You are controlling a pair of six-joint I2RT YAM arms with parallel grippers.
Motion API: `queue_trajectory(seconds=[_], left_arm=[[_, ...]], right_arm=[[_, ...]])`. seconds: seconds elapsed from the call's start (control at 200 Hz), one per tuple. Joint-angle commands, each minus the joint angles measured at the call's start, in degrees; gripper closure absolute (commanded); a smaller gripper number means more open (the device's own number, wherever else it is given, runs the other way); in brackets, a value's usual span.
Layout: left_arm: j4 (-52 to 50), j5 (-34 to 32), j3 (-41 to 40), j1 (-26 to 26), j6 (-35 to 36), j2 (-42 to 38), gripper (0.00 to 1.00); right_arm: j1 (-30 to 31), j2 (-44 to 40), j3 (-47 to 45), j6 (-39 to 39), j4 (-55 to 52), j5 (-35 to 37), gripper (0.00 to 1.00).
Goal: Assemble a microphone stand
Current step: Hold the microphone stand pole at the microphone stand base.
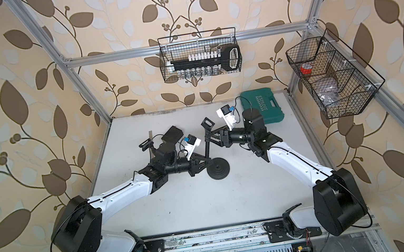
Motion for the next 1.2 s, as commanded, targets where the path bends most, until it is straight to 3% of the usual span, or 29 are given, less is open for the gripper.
queue_trajectory(seconds=[0.0, 0.425, 0.52, 0.69, 0.825, 0.985, 1.195], left_arm=[[3.4, 1.2, -0.1, 0.4, 0.1, -0.5, 0.97], [3.7, 1.8, -0.1, 0.2, 0.2, -0.2, 0.97], [3.8, 1.8, -0.1, 0.1, 0.2, -0.2, 0.95], [1.9, -1.5, -0.1, 0.1, 0.1, -0.5, 0.59], [1.8, -6.0, -1.6, 0.1, -0.8, -1.5, 0.49], [4.2, -8.7, -4.1, 0.1, -3.2, -1.3, 0.49], [7.2, -13.6, -8.9, -0.3, -3.3, -2.1, 0.53]], right_arm=[[0.1, 0.9, -0.8, 1.8, 3.0, 1.6, 0.57], [0.2, 1.4, -1.3, 2.3, 3.6, 1.8, 0.70], [0.2, 1.1, -1.5, 2.2, 3.8, 1.9, 0.78], [-0.1, 0.2, -2.0, 0.1, 2.8, 2.3, 0.88], [-1.0, -2.6, -2.6, -5.7, -2.6, 4.3, 0.88], [-1.1, -7.4, -6.8, -15.8, -5.8, 9.0, 0.89], [-1.0, -12.3, -15.9, -23.0, 3.1, 10.8, 0.93]])
